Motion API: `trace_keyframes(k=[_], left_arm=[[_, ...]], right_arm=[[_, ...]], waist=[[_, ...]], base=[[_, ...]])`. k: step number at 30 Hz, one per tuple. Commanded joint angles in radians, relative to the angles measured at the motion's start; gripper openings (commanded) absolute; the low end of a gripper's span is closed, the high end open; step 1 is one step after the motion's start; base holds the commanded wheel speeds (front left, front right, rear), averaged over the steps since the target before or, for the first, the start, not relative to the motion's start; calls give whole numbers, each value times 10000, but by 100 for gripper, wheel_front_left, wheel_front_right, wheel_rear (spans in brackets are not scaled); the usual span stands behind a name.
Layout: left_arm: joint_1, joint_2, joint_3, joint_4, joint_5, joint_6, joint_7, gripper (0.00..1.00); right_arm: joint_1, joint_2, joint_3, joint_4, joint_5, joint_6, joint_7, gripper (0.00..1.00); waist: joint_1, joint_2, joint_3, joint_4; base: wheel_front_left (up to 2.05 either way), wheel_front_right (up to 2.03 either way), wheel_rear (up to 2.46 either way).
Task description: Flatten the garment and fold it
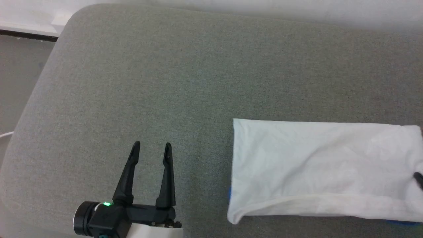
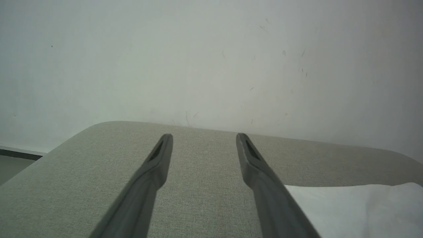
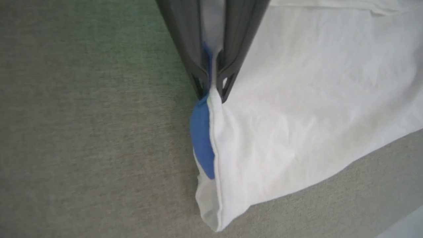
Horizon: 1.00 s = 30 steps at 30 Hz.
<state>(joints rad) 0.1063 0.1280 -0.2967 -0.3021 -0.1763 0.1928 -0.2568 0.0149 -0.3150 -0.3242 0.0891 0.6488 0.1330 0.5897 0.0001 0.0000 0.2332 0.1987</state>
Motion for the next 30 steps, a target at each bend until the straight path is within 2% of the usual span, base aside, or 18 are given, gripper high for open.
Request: trace_keyframes(k=[1, 8, 11, 15, 19, 30], left_arm=[[158, -21, 58, 72, -44, -102, -49, 100], [333, 65, 182, 241, -146, -319, -49, 100], [342, 81, 206, 272, -175, -359, -49, 100], [340, 49, 217, 318, -215, -379, -49, 100], [263, -61, 168, 409, -266, -439, -49, 100], [116, -392, 251, 577, -377, -620, -49, 100]], right_arm=[[-212, -128, -385, 152, -132, -23, -122, 0], [-230, -822, -2278, 1090, -834, -23, -407, 0], [-249, -880, -2328, 1091, -865, -23, -433, 0], [-274, -763, -1896, 656, -664, -23, -300, 0], [-222, -543, -966, -320, -212, -23, 88, 0], [242, 151, 1238, -3145, 561, -23, 1906, 0]], waist=[[-1, 0, -248, -236], [-1, 0, -519, -536], [-1, 0, -538, -637], [-1, 0, -535, -746], [-1, 0, -504, -825], [-1, 0, -446, -546]], base=[[0, 0, 0], [0, 0, 0], [0, 0, 0], [0, 0, 0], [0, 0, 0], [0, 0, 0]])
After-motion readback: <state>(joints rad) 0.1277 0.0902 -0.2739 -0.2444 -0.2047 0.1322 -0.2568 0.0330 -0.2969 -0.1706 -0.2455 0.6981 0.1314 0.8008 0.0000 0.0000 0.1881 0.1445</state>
